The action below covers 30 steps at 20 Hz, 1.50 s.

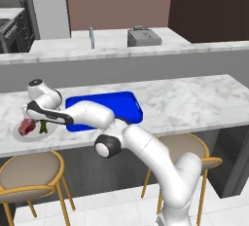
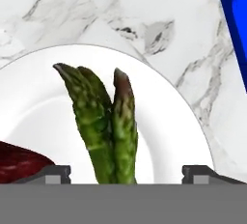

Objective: Create a steak meal by picking up the steak and asparagus from the tray and placing them on the plate. Leave the celery on the tray.

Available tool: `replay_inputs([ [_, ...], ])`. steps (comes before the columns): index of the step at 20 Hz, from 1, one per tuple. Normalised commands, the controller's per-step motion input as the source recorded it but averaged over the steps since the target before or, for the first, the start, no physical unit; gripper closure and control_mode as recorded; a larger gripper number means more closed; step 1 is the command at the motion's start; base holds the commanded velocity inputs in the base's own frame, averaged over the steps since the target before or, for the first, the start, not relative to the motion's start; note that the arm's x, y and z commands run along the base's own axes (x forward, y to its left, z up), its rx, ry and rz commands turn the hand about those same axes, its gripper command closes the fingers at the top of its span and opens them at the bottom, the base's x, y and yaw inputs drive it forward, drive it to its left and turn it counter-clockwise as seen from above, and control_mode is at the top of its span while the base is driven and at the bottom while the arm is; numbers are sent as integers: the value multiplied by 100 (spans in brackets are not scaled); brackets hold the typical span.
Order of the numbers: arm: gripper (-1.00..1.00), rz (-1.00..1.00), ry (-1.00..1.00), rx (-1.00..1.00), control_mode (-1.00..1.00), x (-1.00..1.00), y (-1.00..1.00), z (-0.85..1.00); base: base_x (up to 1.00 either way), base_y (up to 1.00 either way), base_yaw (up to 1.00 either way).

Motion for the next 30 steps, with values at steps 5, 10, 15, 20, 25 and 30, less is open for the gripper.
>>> replay_inputs([
  [5,-100,-2,0,0,-100,-16,0,21,0,0,0],
  [10,-100,-3,0,0,-100,-33,-10,29,0,0,0],
  [15,-100,-4,0,0,-100,-44,-39,17,0,0,0],
  [20,-100,-5,-1,1,-100,-65,-77,10,0,0,0],
  [25,-100,-8,-4,5,-100,-77,-99,2,0,0,0],
  [30,-100,-8,-4,9,-100,-81,-100,0,0,0,0],
])
